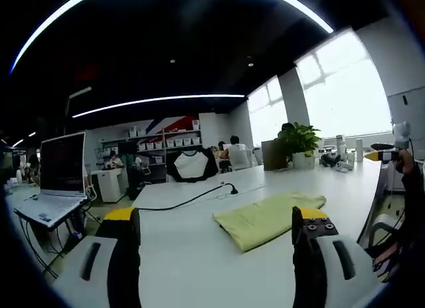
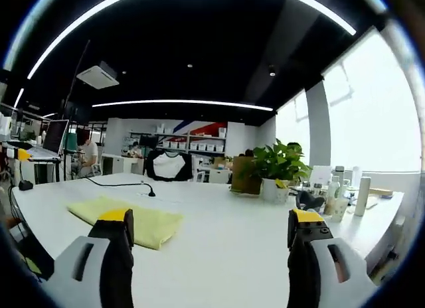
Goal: Fold the garment on the visible template until the final outline fits inside the template.
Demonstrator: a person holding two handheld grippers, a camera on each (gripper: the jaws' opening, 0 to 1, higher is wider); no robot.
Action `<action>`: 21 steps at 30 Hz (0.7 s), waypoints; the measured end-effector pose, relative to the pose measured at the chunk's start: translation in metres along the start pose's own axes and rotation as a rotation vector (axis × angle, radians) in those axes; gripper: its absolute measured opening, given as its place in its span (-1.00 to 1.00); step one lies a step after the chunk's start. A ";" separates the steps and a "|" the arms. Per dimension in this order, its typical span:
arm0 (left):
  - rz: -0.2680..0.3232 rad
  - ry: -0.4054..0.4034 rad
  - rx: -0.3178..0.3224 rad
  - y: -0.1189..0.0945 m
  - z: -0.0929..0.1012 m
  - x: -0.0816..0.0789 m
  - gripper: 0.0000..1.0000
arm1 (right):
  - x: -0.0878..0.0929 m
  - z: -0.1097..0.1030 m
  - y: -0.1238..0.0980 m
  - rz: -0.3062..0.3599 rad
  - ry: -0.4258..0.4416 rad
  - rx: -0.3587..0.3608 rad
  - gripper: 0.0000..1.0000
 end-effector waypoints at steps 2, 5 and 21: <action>0.009 -0.007 -0.009 0.000 0.001 0.000 1.00 | 0.001 -0.001 0.001 -0.013 0.001 -0.015 0.99; 0.006 -0.022 -0.013 0.000 0.002 0.000 1.00 | 0.004 -0.003 0.004 -0.042 0.001 -0.035 0.99; 0.005 -0.032 -0.034 -0.003 0.000 0.002 1.00 | 0.006 -0.007 0.003 -0.067 -0.029 -0.039 0.99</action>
Point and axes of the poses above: the point that each gripper's makers call its tool centre point, and the gripper's own axes: y roughly forward along the fingers, z roughly to its right, x roughly out of its underside, the point moved 10 cm from there along -y, roughly backward along the fingers, and after that the axes turned 9 degrees about z, right-handed, at the moved point
